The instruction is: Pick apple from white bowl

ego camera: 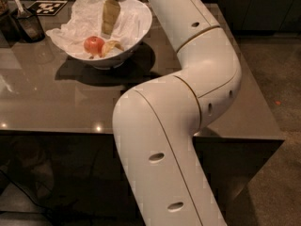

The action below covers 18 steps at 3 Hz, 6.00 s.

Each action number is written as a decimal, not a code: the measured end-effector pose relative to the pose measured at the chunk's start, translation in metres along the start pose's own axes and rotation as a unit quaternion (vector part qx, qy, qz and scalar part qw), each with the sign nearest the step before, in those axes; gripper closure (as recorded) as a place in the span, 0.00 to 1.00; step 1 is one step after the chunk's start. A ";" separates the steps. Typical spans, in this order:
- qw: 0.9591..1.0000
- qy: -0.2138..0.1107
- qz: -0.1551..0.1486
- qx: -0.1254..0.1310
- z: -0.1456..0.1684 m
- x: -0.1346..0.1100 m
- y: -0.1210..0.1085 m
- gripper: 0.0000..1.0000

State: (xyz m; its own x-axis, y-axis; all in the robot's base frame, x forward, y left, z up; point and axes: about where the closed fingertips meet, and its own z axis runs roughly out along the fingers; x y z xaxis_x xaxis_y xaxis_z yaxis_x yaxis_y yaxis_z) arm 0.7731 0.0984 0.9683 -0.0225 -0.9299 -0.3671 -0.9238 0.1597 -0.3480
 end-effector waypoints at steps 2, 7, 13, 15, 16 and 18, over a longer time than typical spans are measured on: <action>1.000 -0.002 0.007 -0.011 0.015 0.007 0.001 0.06; 0.998 -0.016 0.026 -0.048 0.046 0.014 0.013 0.23; 0.996 0.003 0.041 -0.078 0.080 0.027 0.027 0.19; 0.996 0.004 0.042 -0.077 0.080 0.029 0.026 0.15; 0.995 0.005 0.047 -0.083 0.085 0.036 0.026 0.15; 0.995 0.007 0.047 -0.089 0.091 0.039 0.028 0.16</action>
Offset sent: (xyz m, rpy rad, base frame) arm 0.0058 -0.0114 -0.0102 -0.0025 0.0577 -0.0006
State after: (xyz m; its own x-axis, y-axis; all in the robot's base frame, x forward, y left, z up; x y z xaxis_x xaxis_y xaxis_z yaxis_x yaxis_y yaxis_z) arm 0.7812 0.0971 0.8654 -0.1162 -0.9185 -0.3781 -0.9705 0.1859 -0.1534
